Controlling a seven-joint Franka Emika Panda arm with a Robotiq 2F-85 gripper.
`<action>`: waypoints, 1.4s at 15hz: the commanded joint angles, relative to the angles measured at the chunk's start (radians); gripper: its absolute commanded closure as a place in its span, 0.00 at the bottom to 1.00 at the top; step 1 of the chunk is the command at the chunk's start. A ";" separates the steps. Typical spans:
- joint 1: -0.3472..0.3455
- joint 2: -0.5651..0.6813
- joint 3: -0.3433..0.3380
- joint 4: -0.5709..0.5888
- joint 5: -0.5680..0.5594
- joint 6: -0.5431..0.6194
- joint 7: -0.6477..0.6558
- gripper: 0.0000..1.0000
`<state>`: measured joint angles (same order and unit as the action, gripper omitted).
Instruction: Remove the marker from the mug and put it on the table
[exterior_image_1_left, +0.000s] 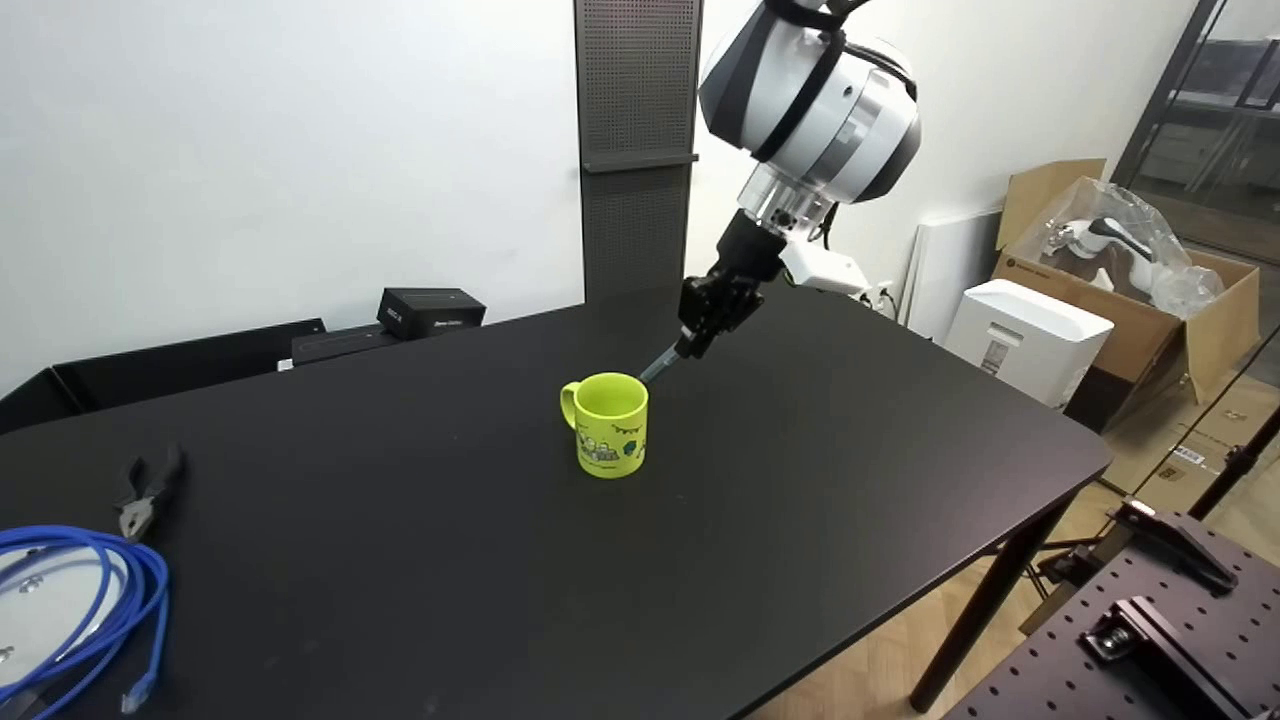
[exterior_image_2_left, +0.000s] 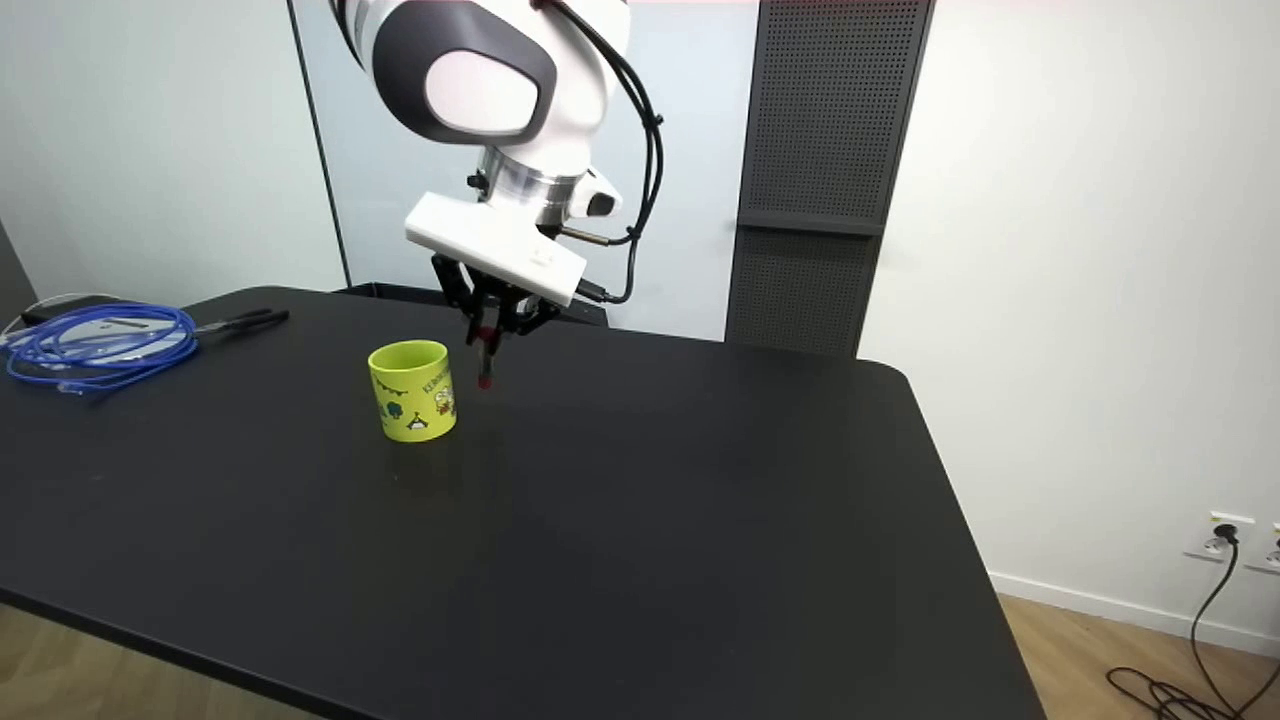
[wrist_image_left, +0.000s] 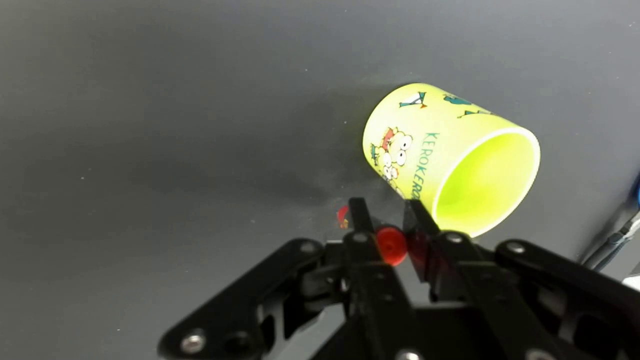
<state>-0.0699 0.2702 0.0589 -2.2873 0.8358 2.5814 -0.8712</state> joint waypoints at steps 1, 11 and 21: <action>-0.036 0.085 0.039 0.099 0.075 -0.045 -0.063 0.94; -0.069 0.218 0.036 0.211 0.086 -0.125 -0.045 0.40; -0.042 0.083 -0.037 0.120 -0.108 -0.111 0.156 0.00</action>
<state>-0.1329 0.4480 0.0484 -2.1119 0.8144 2.4798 -0.8224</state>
